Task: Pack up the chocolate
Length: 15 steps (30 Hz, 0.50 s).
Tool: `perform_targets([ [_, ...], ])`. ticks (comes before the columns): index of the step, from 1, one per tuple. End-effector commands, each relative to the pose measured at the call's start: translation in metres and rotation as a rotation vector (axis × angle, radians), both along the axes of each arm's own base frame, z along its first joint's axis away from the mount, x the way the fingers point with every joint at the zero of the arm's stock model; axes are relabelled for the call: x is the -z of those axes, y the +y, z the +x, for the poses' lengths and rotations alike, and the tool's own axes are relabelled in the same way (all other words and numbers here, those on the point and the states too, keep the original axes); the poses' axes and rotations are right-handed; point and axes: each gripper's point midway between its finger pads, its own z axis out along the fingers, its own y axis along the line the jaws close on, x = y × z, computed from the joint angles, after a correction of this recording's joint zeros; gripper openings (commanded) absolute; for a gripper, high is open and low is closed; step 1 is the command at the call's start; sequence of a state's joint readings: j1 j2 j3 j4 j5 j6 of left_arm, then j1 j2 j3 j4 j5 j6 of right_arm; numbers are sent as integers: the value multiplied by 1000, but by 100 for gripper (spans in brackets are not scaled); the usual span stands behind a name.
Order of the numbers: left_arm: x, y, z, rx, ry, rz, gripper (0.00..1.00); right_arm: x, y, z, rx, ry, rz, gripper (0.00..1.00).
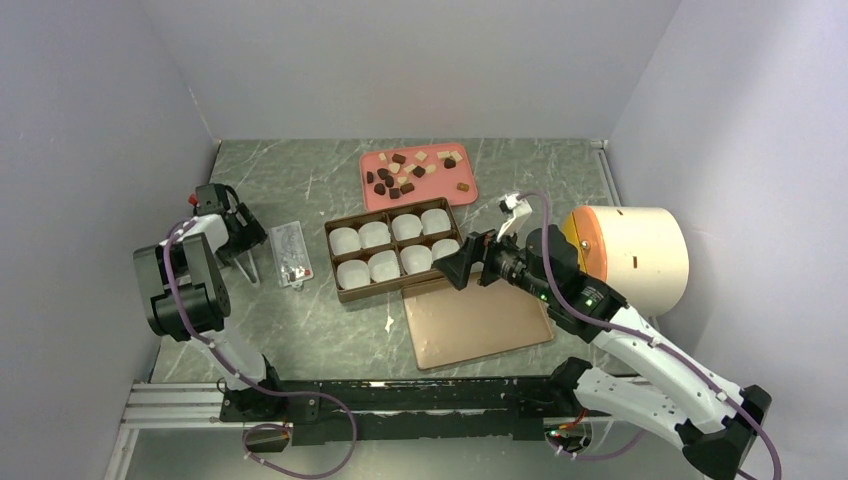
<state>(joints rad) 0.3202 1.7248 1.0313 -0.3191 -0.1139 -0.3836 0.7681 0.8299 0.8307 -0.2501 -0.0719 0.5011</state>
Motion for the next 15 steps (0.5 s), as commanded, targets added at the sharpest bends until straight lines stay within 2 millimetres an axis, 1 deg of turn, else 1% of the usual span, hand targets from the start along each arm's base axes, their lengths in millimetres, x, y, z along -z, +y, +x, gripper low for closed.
perform_targets([
  [1, -11, 7, 9, -16, -39, 31, 97, -17, 1, -3, -20, -70, 67, 100],
  [6, -9, 7, 12, 0, -65, 39, 95, -15, 2, -3, -29, -78, 55, 100],
  [10, -5, 12, 10, -19, -54, 59, 94, -17, 0, -1, -21, -94, 51, 100],
  [12, -4, 13, 12, -23, -52, 64, 92, -18, -2, -1, -11, -108, 50, 100],
  [15, 3, 11, 13, -13, -60, 54, 86, -19, -7, 0, 5, -123, 40, 100],
])
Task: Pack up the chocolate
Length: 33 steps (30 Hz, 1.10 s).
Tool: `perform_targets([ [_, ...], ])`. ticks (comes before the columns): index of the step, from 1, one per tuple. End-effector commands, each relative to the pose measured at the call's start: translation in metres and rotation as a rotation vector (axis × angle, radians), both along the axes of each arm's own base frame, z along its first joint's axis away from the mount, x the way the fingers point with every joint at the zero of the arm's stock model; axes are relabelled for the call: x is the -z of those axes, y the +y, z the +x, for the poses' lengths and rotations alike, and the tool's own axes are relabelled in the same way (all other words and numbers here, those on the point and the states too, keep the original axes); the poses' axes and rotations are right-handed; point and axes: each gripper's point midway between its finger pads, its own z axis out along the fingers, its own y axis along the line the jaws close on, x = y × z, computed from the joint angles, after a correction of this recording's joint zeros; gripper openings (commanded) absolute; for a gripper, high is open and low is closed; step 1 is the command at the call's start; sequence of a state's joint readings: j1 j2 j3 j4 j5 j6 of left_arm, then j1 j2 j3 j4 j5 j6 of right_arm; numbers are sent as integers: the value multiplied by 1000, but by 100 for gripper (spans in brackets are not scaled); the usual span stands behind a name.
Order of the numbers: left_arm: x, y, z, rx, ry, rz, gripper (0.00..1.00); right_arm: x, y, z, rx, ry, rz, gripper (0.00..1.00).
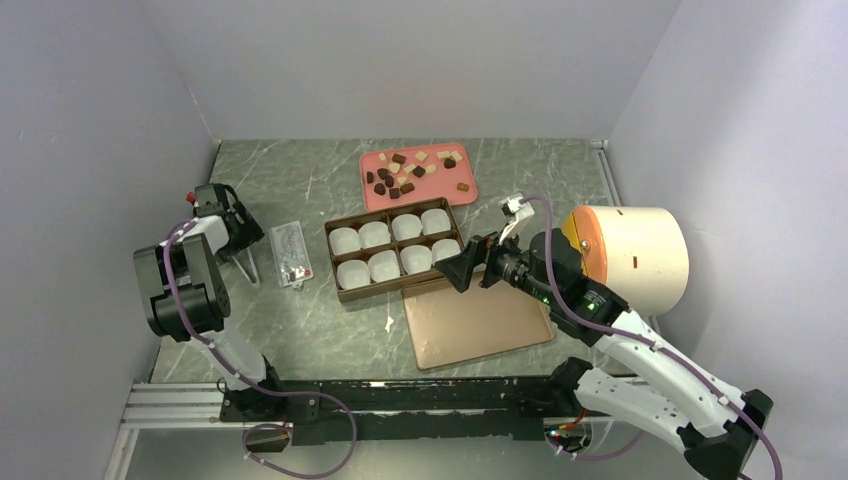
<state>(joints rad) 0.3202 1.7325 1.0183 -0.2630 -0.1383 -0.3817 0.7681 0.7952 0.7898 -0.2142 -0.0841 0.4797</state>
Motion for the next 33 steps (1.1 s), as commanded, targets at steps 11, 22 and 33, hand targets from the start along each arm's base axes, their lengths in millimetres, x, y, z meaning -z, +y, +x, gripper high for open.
perform_targets([
  [11, 20, 7, 6, -19, 18, 29, 77, -24, -12, 7, 57, -112, 21, 100],
  [22, 27, 4, 4, 32, 149, 94, 68, -19, -19, 17, 114, -108, -19, 100],
  [33, 41, -3, 1, 42, 181, 65, 62, -34, -25, 14, 134, -127, 23, 100],
])
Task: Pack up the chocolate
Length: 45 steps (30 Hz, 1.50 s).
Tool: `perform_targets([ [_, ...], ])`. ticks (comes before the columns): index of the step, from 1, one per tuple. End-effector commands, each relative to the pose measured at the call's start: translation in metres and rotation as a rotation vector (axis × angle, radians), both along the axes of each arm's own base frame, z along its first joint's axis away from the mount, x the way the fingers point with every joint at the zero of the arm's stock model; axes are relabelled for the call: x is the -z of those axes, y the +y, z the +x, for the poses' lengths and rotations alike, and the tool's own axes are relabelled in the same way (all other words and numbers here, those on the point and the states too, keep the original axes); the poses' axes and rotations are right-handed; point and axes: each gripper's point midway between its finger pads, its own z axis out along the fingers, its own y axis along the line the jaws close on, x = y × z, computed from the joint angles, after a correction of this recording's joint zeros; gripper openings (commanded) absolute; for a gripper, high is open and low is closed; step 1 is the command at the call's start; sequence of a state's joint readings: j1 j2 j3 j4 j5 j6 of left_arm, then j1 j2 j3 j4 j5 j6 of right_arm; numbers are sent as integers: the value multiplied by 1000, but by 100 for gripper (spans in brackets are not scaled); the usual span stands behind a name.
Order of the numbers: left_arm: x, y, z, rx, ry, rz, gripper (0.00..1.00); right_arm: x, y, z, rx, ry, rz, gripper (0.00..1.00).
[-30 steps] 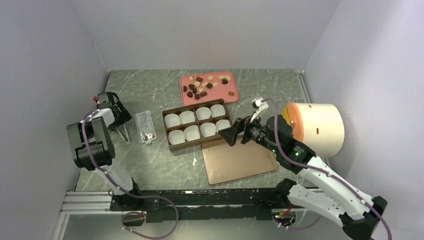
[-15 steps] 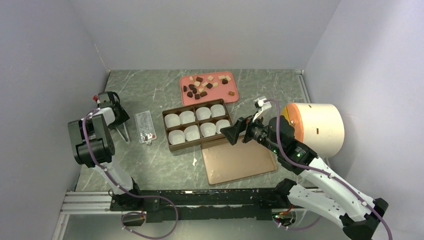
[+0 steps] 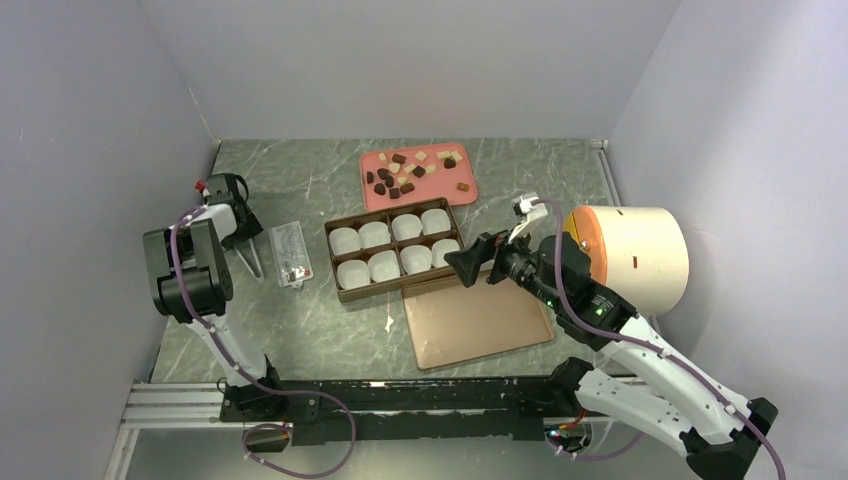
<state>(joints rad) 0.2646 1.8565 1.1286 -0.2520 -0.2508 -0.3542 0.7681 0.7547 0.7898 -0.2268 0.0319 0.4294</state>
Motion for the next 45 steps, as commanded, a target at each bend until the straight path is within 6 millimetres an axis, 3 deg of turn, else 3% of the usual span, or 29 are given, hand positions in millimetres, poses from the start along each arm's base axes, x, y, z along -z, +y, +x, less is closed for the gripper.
perform_targets([
  [1, 28, -10, -27, 21, 132, -33, 60, -27, -5, 2, 28, -58, 57, 100],
  [11, 4, -20, -23, 36, 136, -17, 55, -24, -3, 0, 29, -11, 69, 100],
  [26, -95, -40, 13, 177, -60, -75, 48, -19, 1, 7, 56, 38, 73, 99],
  [35, -135, -65, 19, 296, -131, -104, 47, -8, 12, 7, 32, 104, 82, 99],
  [39, -154, -90, 23, 377, -147, -98, 47, -8, 11, 6, 35, 108, 91, 99],
  [45, -188, -142, 31, 544, -175, -65, 47, -7, 8, 5, 42, 113, 82, 99],
])
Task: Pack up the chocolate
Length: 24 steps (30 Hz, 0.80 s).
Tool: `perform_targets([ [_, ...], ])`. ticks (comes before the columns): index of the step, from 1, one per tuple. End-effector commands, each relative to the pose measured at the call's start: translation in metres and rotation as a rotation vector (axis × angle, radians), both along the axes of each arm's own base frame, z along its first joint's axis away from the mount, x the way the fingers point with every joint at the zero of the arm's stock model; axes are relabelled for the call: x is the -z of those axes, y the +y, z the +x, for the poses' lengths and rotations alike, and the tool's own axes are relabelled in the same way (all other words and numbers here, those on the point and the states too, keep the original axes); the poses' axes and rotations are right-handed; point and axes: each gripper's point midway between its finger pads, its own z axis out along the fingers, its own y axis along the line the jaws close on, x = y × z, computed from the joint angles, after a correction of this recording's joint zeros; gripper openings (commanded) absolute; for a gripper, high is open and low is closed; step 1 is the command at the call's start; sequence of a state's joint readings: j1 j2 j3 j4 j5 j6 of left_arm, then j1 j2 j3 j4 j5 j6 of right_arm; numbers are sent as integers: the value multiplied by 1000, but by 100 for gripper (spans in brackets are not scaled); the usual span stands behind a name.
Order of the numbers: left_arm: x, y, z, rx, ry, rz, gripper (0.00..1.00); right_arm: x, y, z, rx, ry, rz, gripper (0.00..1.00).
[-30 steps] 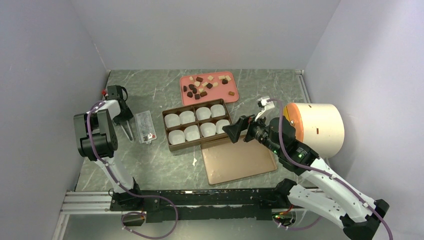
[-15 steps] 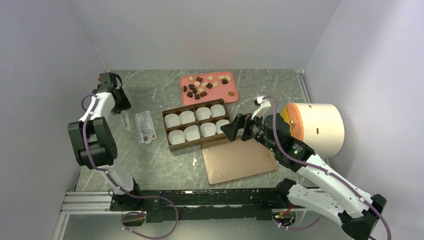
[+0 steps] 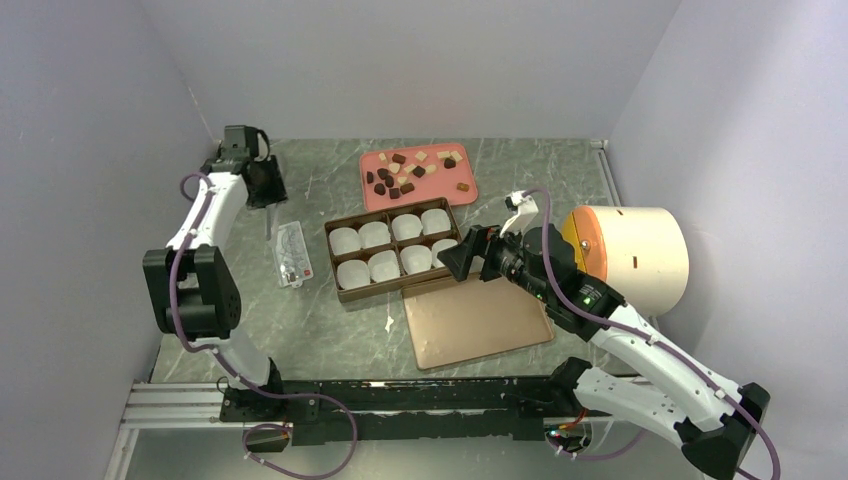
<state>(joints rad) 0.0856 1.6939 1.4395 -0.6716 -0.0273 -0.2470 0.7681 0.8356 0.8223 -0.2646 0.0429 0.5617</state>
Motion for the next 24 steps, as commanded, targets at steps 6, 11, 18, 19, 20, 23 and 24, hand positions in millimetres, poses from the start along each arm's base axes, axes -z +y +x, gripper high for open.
perform_targets([
  [6, -94, -79, 12, 250, -196, 56, 49, -19, -9, -1, 41, -29, 44, 99],
  [11, -97, -118, 13, 376, -187, 57, 49, -15, -13, -1, 60, -19, 46, 99],
  [18, -97, -158, 8, 475, -150, 97, 49, -9, -16, 2, 96, 6, 38, 100],
  [19, -94, -159, 9, 480, -140, 103, 49, -10, -17, 3, 101, 5, 40, 100],
  [20, -92, -160, 10, 483, -125, 110, 49, -10, -17, 3, 103, 3, 43, 100],
  [23, -82, -164, 14, 503, -74, 142, 49, -12, -16, 6, 116, 1, 61, 100],
  [24, -81, -166, 15, 508, -63, 159, 49, -12, -15, 7, 116, 3, 64, 100],
])
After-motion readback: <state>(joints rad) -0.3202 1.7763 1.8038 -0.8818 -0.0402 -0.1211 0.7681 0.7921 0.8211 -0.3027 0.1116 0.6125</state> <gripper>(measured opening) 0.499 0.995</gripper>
